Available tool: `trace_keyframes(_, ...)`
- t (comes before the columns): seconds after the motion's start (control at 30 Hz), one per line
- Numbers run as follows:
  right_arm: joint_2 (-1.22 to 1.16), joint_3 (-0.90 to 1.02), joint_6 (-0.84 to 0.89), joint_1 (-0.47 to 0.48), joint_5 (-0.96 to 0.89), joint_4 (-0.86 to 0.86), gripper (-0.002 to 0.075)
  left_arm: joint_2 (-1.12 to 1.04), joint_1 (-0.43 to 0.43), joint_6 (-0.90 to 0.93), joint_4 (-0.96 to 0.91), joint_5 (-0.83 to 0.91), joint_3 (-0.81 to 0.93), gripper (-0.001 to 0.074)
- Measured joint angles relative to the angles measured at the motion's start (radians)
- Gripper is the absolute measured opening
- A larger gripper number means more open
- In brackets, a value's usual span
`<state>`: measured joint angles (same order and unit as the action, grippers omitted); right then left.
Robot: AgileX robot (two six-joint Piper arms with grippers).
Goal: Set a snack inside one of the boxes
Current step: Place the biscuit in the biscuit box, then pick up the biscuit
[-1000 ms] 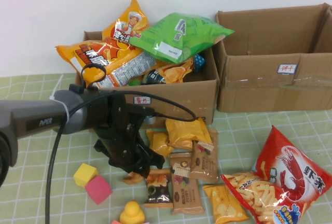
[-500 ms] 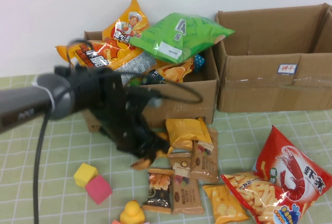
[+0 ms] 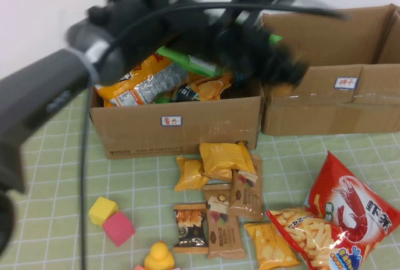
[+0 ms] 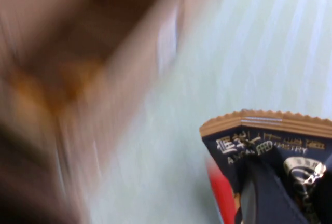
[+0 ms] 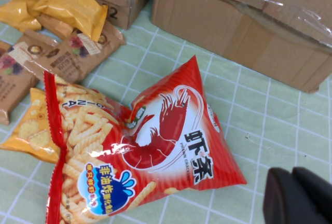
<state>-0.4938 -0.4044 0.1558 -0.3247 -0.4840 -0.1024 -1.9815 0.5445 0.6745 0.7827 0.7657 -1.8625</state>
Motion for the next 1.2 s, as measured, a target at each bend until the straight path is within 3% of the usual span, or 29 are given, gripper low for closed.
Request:
trace_keyframes(0.2, 0.0, 0.0, -0.002, 0.0, 0.0, 0.0, 0.0011, -0.122, 0.077, 0.222, 0.023, -0.289, -0.182, 0.0147)
trace_keyframes(0.43, 0.0, 0.0, -0.004, 0.0, 0.0, 0.0, 0.0011, -0.286, 0.111, 0.348, 0.035, -0.718, -0.2, 0.0173)
trace_keyframes(0.5, 0.0, 0.0, -0.004, 0.0, 0.0, 0.0, 0.0011, -0.316, 0.111, 0.358, 0.038, -0.751, -0.2, 0.0249)
trace_keyframes(0.63, 0.0, 0.0, -0.004, 0.0, 0.0, 0.0, 0.0011, -0.34, 0.112, 0.361, 0.038, -0.751, -0.2, 0.0492)
trace_keyframes(0.73, 0.0, 0.0, -0.004, 0.0, 0.0, 0.002, 0.0011, -0.34, 0.114, 0.361, 0.04, -0.684, -0.222, 0.0576)
trace_keyframes(0.8, 0.0, 0.0, -0.004, 0.0, 0.0, 0.003, 0.0011, -0.33, 0.114, 0.361, 0.038, -0.616, -0.242, 0.0564)
trace_keyframes(0.9, 0.0, 0.0, -0.004, 0.0, 0.0, 0.005, 0.0011, -0.294, 0.116, 0.361, -0.008, -0.519, -0.276, 0.0467)
trace_keyframes(1.03, 0.0, 0.0, -0.005, 0.0, 0.0, 0.007, 0.0011, -0.239, 0.125, 0.361, -0.062, -0.575, -0.318, 0.0332)
trace_keyframes(1.2, 0.0, 0.0, -0.005, 0.0, 0.0, 0.009, 0.0011, -0.213, 0.125, 0.361, -0.069, -0.613, -0.33, 0.0296)
